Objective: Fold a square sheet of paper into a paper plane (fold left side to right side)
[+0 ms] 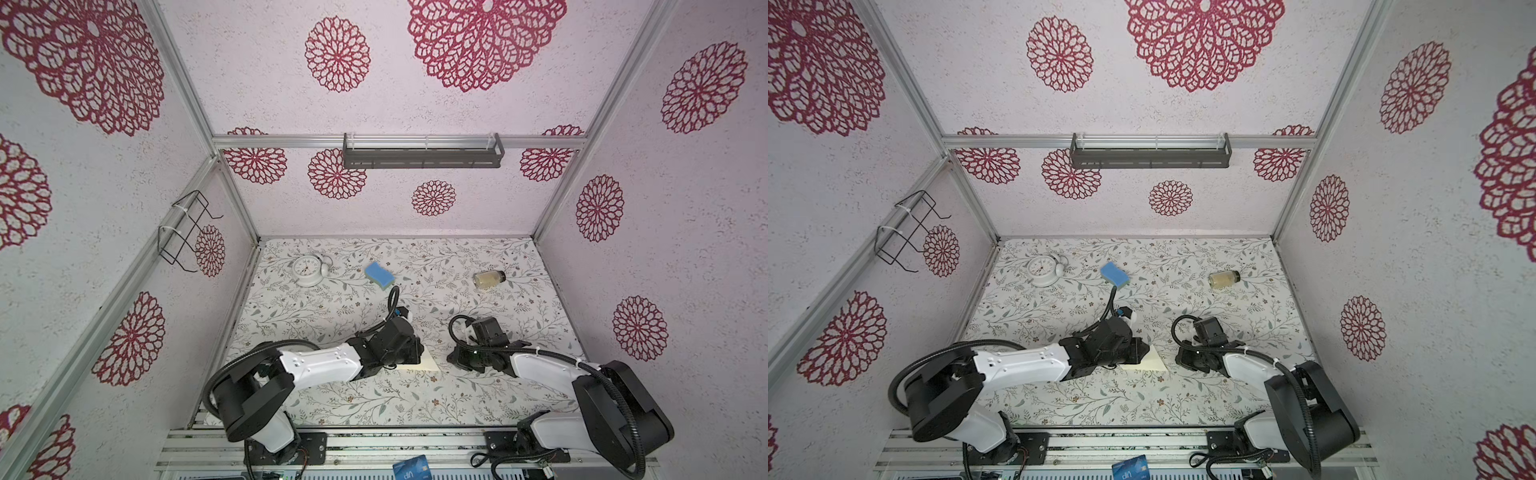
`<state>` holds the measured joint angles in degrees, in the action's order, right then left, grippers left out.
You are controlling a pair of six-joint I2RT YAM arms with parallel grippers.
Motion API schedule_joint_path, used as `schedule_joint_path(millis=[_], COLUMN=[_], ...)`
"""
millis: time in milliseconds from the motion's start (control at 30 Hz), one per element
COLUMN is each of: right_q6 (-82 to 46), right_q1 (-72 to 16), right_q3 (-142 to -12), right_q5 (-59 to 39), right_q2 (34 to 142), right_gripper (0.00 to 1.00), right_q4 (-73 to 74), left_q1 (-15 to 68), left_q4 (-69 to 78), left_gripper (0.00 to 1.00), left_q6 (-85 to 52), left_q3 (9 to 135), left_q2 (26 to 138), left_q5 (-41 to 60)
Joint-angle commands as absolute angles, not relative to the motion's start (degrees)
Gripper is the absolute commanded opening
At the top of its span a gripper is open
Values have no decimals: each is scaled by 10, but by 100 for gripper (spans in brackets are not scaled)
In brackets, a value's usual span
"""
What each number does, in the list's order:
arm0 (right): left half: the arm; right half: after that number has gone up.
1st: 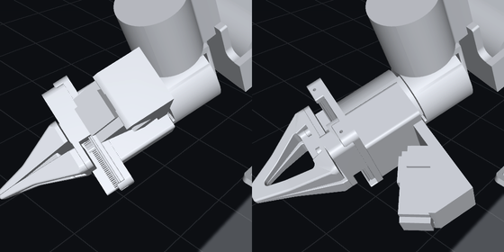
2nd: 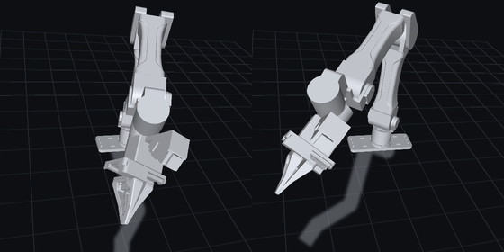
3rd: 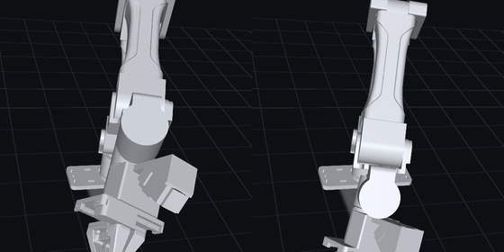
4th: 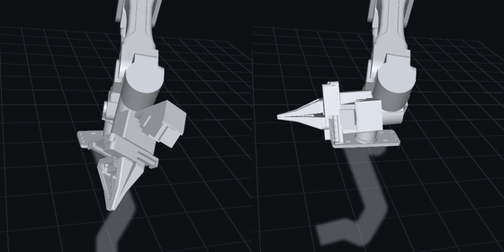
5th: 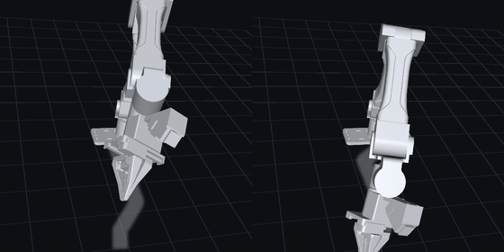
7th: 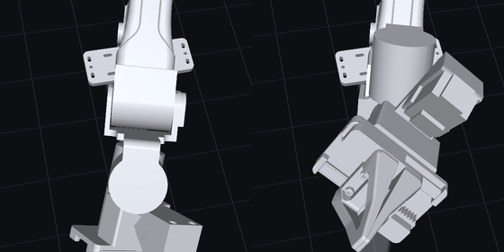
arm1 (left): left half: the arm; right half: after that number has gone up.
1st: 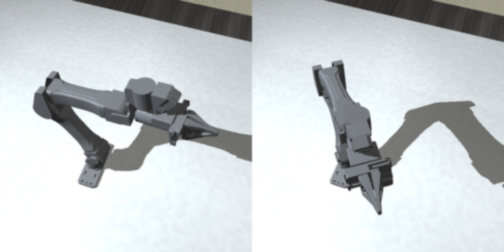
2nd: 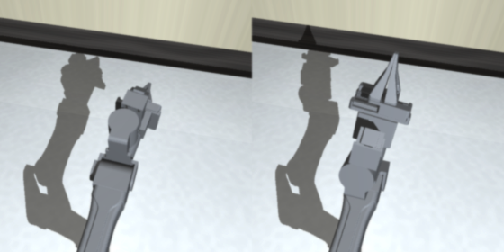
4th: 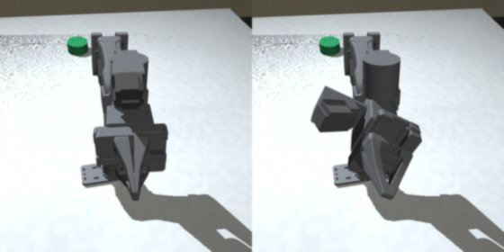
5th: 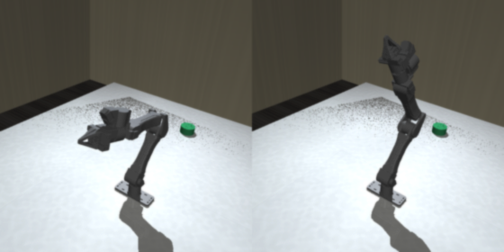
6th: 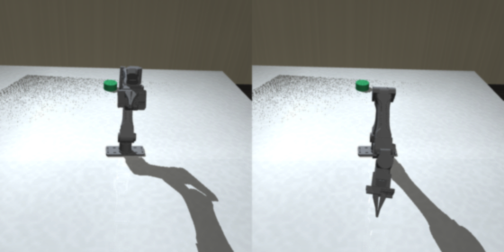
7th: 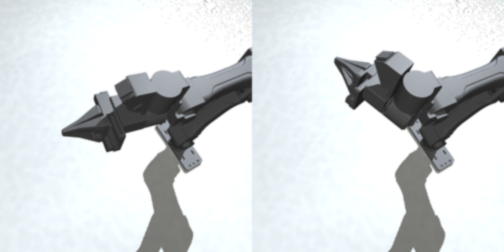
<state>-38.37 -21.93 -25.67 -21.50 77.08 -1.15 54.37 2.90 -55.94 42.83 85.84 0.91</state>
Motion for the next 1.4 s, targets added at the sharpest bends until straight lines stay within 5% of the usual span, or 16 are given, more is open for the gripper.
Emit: schedule_joint_path(millis=[0,333,733,967,1367], right_q6=[-376,-416,-426,-427,-422], right_q1=[-221,-255,-265,-265,-265], right_q3=[-237,-206,-197,-193,-207], right_q5=[-228,-223,-218,-218,-228], right_q2=[782,779,783,784,779], right_gripper=[0,0,0,0,0], right_q4=[3,49,61,64,48], left_q1=[538,540,541,542,541], left_q4=[13,90,169,201,201], left_gripper=[29,54,55,49,20], left_q6=[-594,-666,-661,-659,-650], left_q3=[366,235,274,294,305], left_q2=[801,705,817,863,885], left_q5=[-34,-41,-28,-31,-43])
